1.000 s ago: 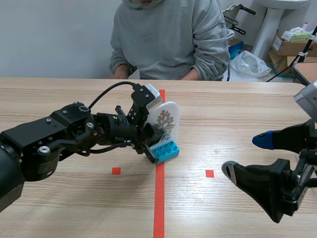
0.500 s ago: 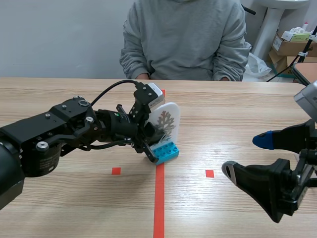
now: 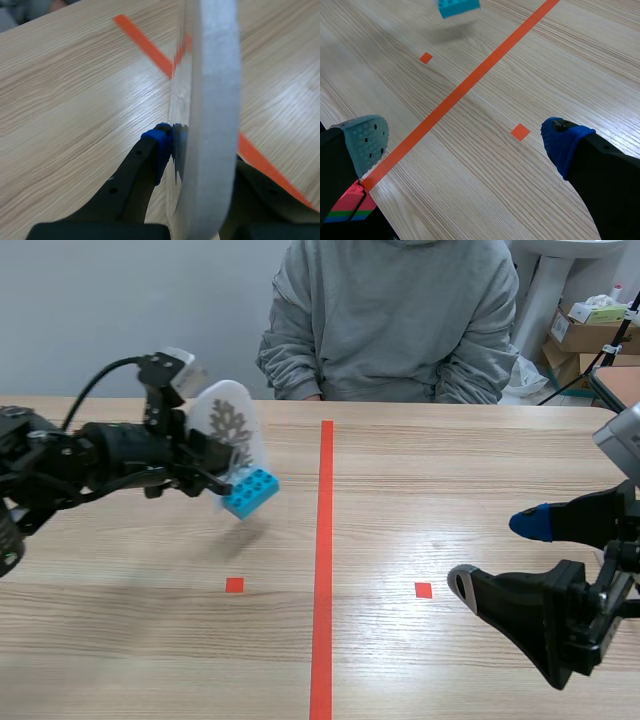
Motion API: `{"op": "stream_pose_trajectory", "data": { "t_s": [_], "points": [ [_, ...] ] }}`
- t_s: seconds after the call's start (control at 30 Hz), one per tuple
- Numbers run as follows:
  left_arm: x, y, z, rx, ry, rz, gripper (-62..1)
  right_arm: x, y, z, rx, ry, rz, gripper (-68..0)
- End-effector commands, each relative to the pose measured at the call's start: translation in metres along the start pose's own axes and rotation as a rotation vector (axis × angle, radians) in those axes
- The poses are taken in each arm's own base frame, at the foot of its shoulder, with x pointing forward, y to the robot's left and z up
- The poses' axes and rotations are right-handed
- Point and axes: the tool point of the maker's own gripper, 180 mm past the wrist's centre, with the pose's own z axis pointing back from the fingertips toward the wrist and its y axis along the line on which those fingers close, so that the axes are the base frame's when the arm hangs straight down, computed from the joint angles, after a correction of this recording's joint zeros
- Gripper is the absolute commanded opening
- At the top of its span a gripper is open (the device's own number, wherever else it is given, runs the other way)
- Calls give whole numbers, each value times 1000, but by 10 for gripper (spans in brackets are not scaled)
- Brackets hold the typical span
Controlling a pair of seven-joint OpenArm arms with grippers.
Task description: Do the leaf sorting experiment
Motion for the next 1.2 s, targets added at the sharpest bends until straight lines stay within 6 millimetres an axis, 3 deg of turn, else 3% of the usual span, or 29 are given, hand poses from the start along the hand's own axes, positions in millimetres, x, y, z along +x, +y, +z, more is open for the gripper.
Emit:
{"op": "stream_pose_trajectory", "data": {
  "t_s": [0.0,0.27,0.5,0.8,1.17],
  "points": [
    [5,20,14,49,-26,2,-565,15,-3,2,1,-38,30,-41],
    [-25,103,76,333,-21,122,-565,15,-3,2,1,-39,30,-41],
    [-45,157,117,559,18,153,-565,15,-3,2,1,-39,30,-41],
    [-62,189,129,686,67,156,-565,16,-3,2,0,-42,32,-41],
    [-73,196,128,700,103,147,-564,16,-3,2,0,-45,31,-41]
  ]
}}
